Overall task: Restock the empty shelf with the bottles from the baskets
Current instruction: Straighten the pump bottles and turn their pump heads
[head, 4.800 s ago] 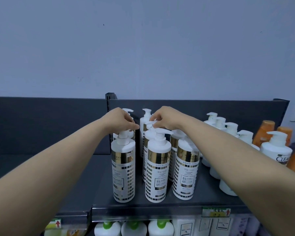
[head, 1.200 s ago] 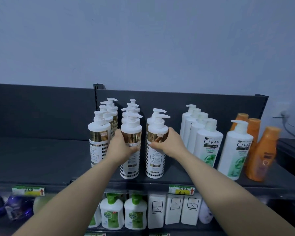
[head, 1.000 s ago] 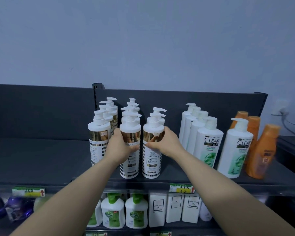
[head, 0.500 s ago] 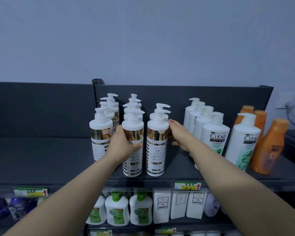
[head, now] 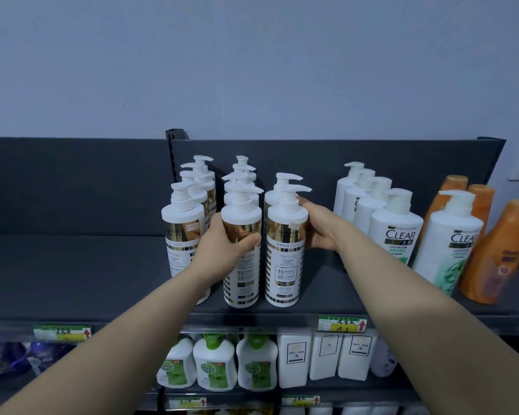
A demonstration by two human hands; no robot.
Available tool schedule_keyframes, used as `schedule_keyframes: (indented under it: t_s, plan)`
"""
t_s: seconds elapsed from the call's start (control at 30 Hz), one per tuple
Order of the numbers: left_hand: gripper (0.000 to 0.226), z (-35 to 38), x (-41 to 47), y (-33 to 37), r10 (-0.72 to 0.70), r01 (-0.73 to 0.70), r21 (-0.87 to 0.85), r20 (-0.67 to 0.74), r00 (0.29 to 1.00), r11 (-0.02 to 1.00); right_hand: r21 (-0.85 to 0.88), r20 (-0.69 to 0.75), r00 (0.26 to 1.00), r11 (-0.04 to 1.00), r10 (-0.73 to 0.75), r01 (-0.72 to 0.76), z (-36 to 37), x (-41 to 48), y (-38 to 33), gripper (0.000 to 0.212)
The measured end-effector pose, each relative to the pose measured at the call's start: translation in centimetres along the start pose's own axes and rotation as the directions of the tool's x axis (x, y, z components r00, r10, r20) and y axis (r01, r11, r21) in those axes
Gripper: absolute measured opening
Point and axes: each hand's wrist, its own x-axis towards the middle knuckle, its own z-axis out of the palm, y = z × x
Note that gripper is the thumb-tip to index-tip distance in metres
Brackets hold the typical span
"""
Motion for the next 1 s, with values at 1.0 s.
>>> schedule_keyframes:
  t_s: [1.0]
  plan:
    - [0.067,1.1,-1.7,-2.5,-0.034,0.03,0.132,0.031,0.999,0.991,-0.345,-0.109,0.953,0.909,-0.284,0.232,2.7,-5.6,6.9,0.058]
